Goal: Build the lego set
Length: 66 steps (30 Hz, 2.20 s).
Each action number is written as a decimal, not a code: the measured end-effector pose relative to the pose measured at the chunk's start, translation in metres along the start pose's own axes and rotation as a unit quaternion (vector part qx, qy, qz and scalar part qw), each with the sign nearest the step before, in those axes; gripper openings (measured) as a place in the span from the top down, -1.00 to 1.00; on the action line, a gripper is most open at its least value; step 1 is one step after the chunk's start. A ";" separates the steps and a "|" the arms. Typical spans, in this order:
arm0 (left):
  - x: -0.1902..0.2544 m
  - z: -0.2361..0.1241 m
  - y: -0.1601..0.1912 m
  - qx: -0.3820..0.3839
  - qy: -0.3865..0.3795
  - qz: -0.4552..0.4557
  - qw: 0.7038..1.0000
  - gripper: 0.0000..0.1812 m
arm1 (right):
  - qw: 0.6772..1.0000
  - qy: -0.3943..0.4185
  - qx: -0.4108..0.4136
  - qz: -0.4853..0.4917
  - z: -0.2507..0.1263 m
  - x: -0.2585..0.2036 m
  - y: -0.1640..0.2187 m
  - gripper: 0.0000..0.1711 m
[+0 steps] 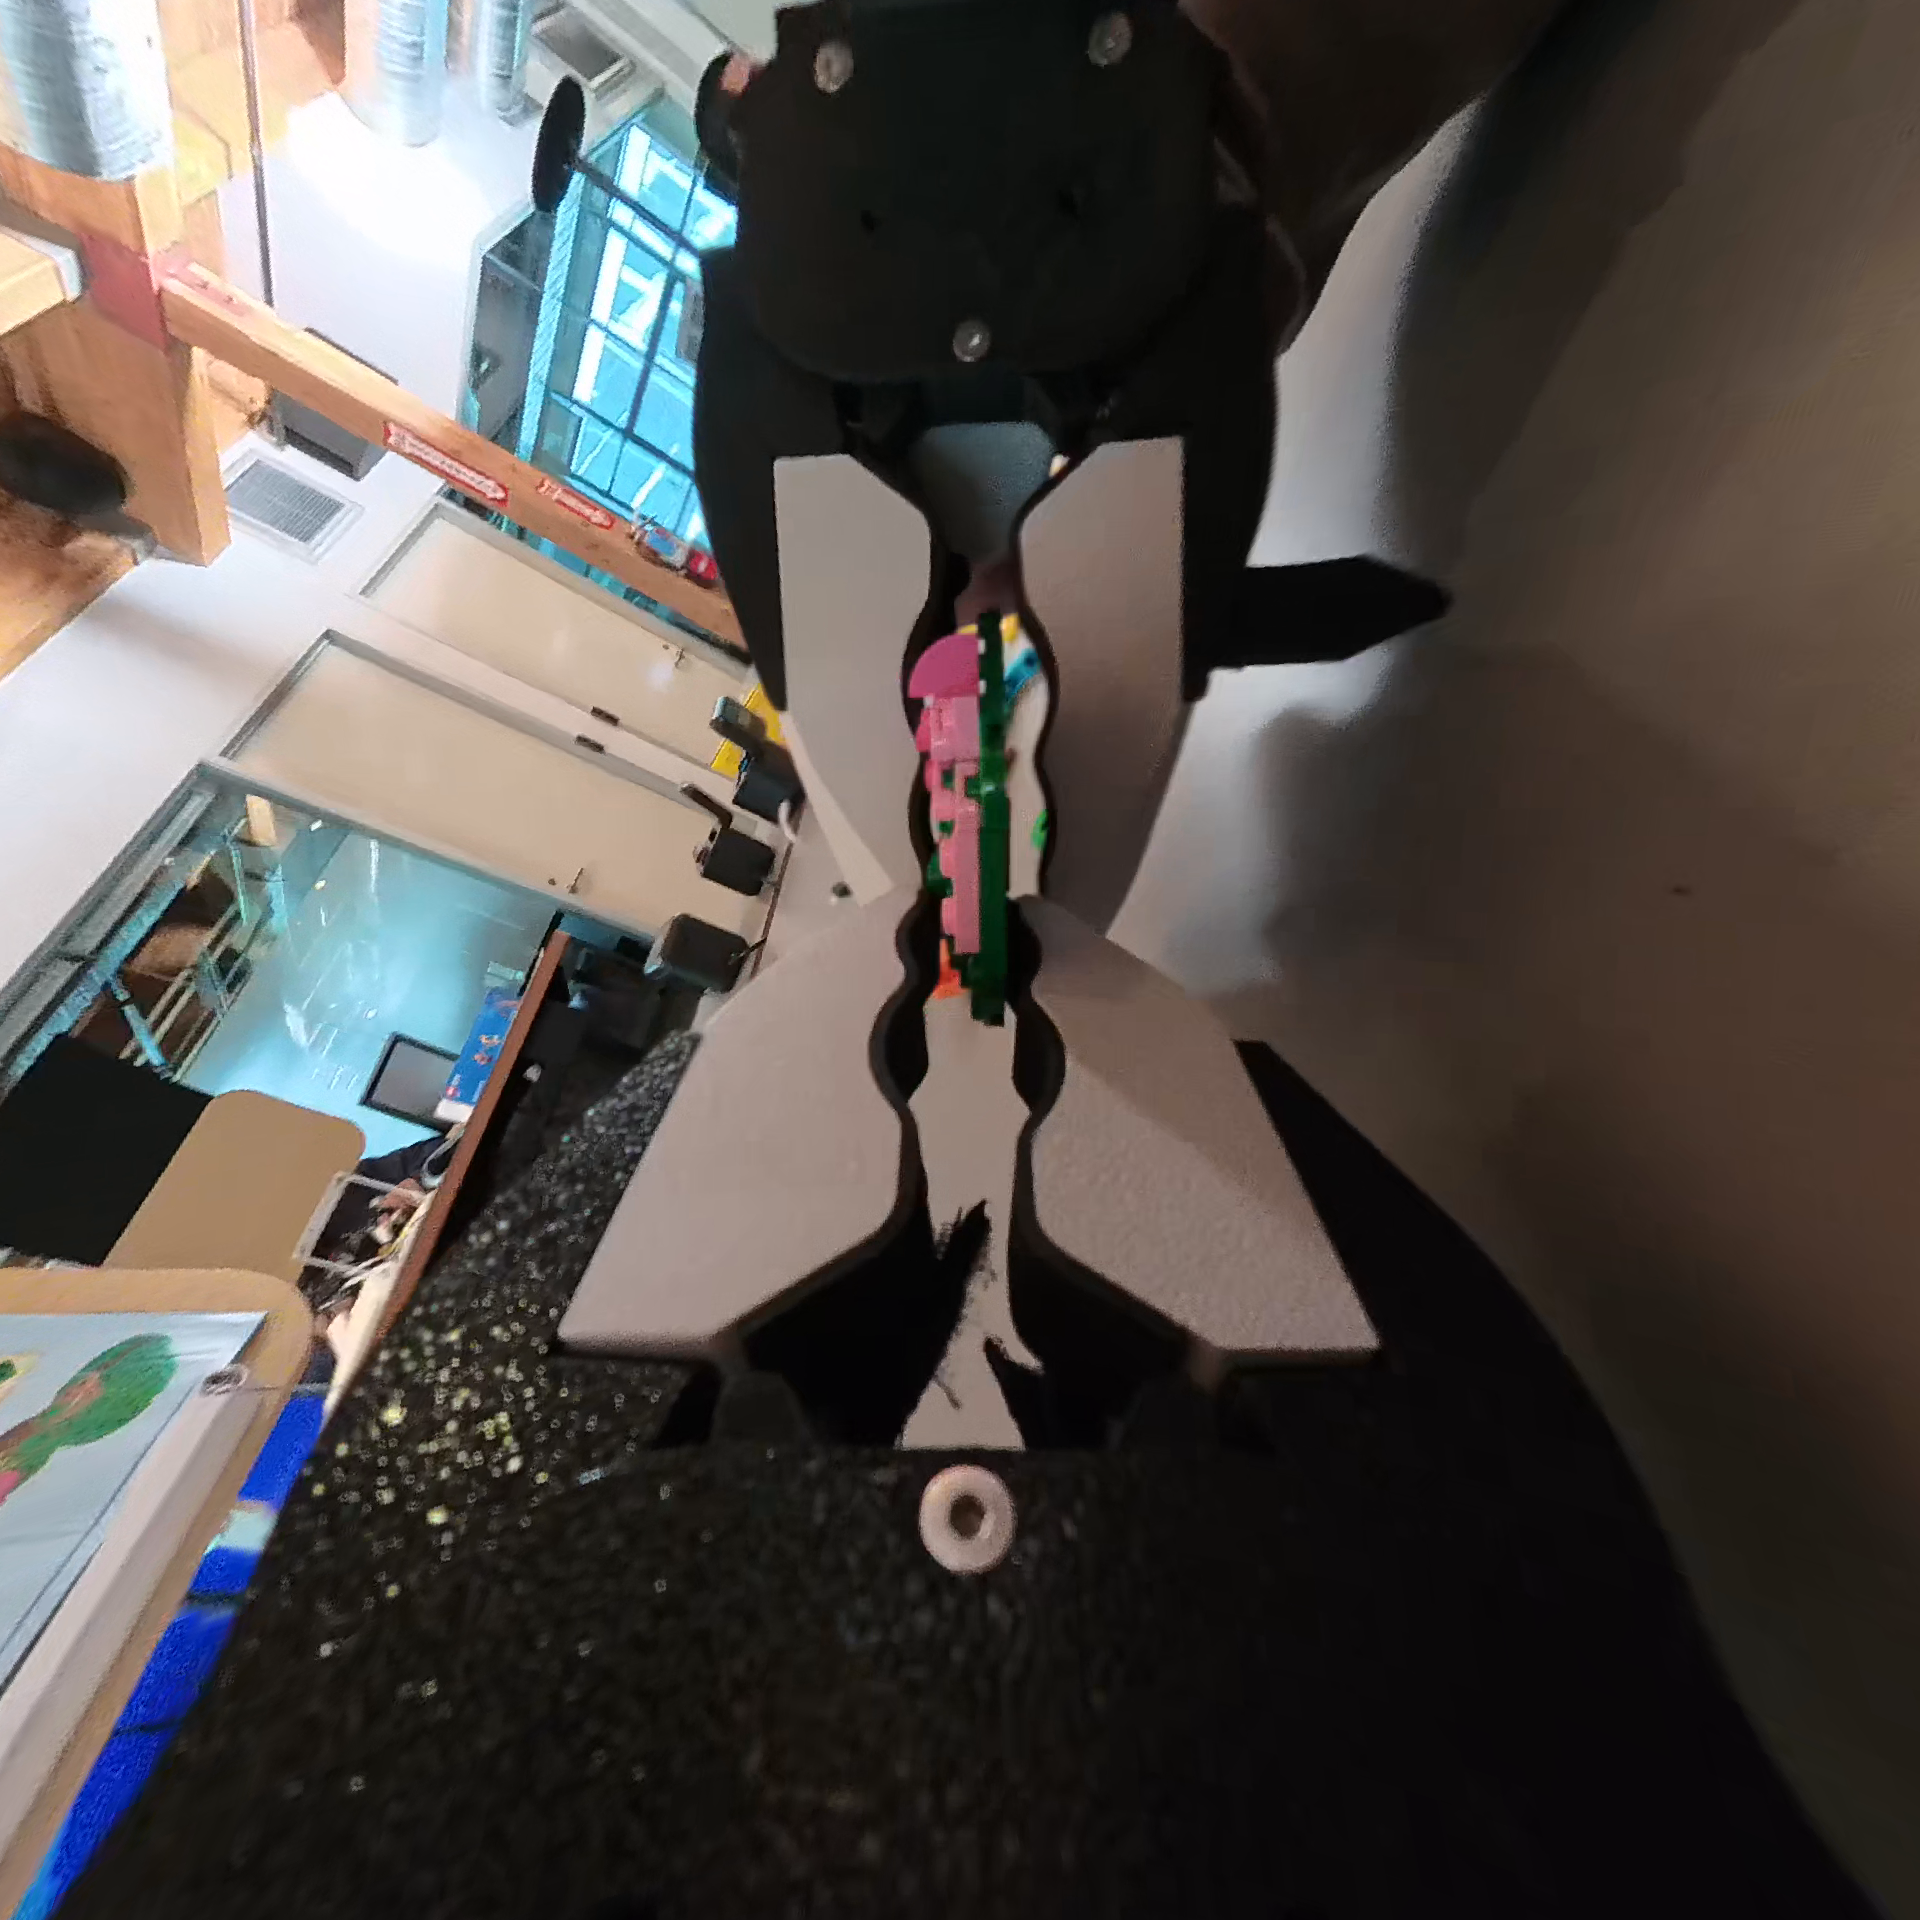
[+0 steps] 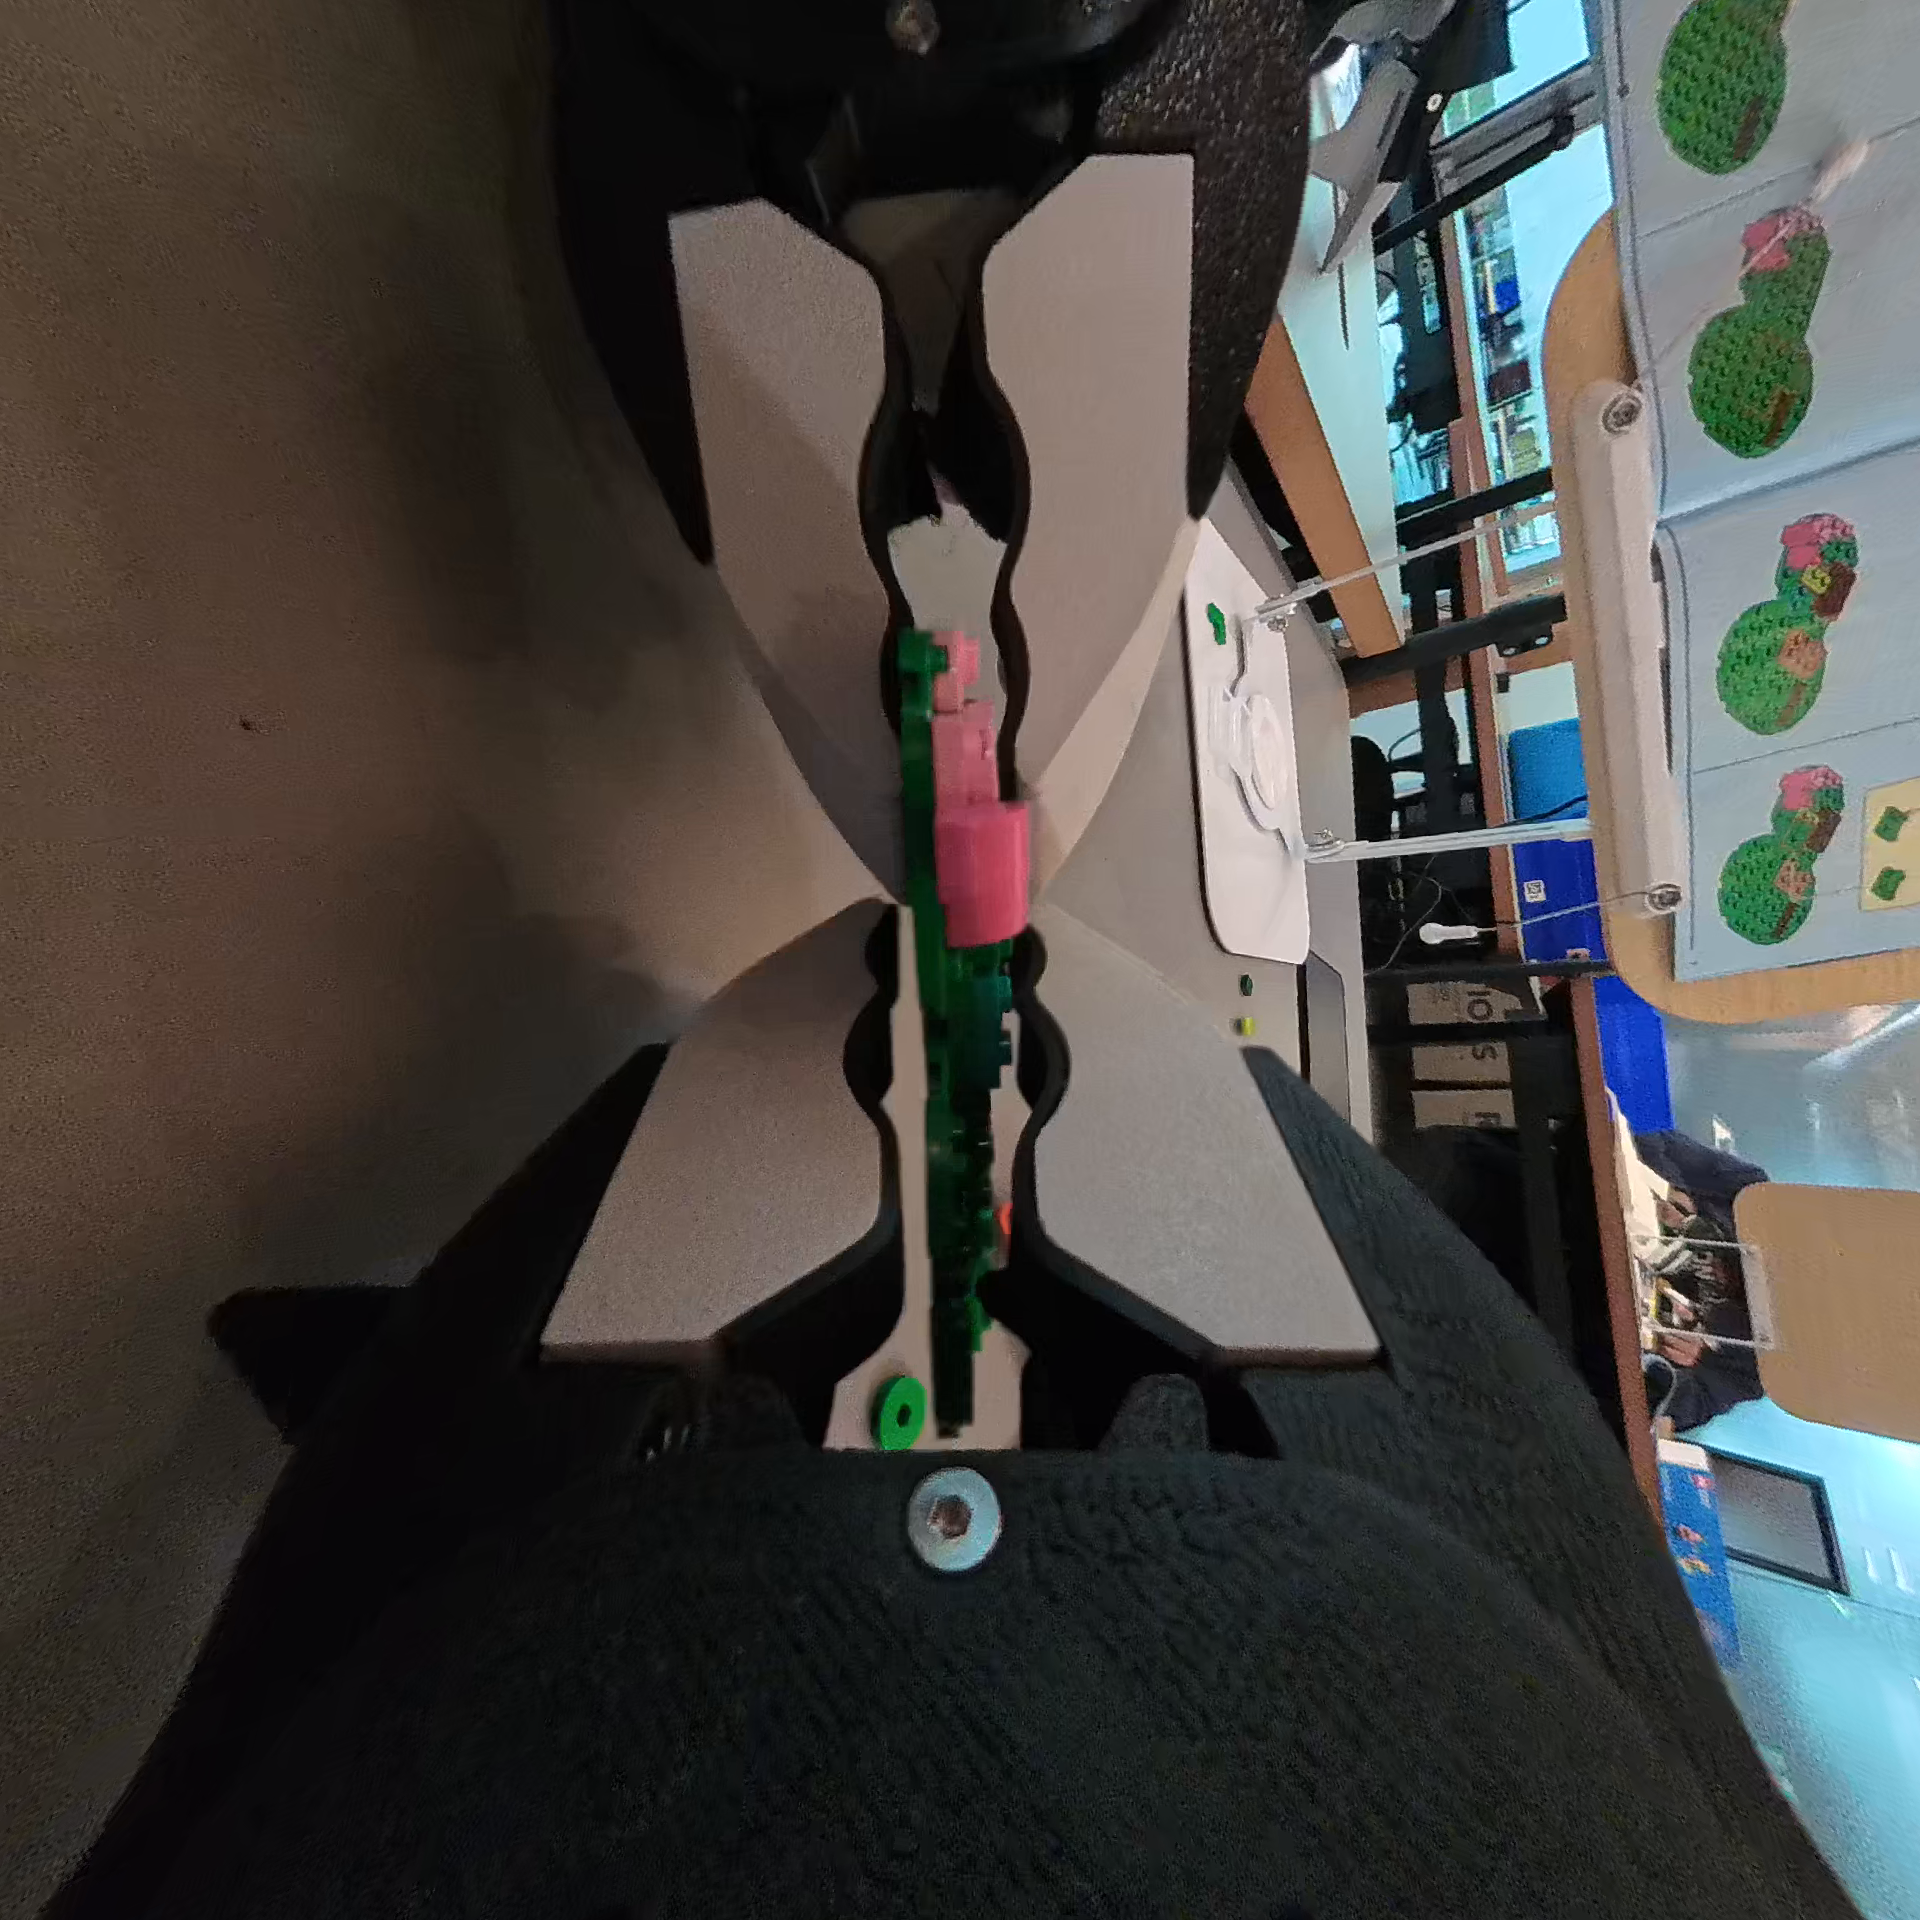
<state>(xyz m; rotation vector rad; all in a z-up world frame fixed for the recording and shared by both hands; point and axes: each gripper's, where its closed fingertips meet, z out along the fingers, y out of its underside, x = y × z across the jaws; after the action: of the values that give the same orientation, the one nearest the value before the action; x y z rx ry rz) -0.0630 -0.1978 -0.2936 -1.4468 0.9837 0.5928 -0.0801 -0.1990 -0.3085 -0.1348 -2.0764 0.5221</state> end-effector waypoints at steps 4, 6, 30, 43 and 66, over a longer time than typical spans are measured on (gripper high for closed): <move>0.001 0.000 0.000 0.000 0.001 -0.003 1.000 0.87 | 0.999 0.020 -0.036 -0.021 0.004 0.003 0.006 0.76; 0.002 -0.001 -0.001 0.009 0.007 -0.015 1.000 0.87 | 0.998 0.020 -0.051 -0.027 0.006 0.002 0.011 0.85; -0.004 -0.014 -0.051 0.148 0.002 -0.093 0.985 0.85 | 0.976 -0.069 0.168 0.124 -0.016 -0.005 -0.042 0.88; -0.003 -0.011 -0.047 0.126 0.009 -0.088 0.988 0.86 | 0.982 -0.056 0.150 0.103 -0.013 -0.005 -0.035 0.88; 0.000 -0.011 -0.048 0.115 0.019 -0.045 0.992 0.86 | 0.984 -0.073 0.117 0.110 -0.009 -0.010 -0.028 0.87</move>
<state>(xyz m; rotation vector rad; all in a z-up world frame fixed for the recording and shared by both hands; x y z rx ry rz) -0.0251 -0.2121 -0.2665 -1.2939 0.9772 0.3743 -0.0647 -0.2245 -0.3004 -0.1949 -2.1348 0.9308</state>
